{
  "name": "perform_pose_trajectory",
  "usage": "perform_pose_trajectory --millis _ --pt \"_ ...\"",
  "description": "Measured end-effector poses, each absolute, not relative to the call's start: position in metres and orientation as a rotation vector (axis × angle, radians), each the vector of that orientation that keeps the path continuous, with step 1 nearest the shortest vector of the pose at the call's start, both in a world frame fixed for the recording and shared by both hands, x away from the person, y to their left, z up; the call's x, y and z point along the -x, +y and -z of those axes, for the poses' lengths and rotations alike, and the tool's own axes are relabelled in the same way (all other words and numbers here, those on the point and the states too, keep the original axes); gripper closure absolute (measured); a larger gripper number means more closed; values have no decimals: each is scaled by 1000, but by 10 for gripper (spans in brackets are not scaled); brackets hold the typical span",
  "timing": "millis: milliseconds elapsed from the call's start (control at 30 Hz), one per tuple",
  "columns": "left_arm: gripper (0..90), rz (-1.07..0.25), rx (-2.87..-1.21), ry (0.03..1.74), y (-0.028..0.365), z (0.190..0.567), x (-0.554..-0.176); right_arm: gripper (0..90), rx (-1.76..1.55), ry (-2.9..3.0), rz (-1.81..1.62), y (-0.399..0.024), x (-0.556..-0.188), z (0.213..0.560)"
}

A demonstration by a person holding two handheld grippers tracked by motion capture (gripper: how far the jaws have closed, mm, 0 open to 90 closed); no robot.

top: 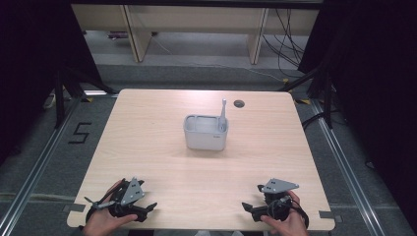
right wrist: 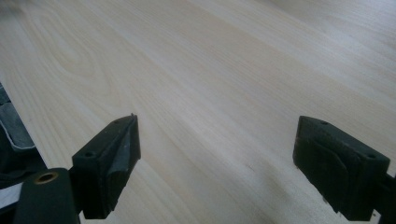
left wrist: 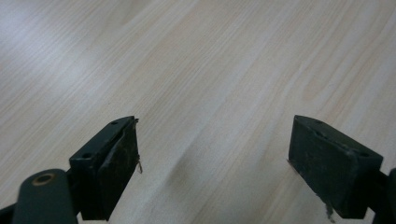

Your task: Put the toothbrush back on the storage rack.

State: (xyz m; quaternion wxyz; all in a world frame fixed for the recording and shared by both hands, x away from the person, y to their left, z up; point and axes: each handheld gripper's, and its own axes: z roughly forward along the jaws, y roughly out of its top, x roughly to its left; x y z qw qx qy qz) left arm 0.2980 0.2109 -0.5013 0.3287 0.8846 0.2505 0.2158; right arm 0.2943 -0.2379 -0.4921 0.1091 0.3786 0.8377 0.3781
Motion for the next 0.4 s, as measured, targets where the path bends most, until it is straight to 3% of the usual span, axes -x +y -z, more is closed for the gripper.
perform_pose_trajectory --millis 400 --pt "156 -558 -2306 657 211 501 -298 157 -1083 2473 -1110 -238 -296 492"
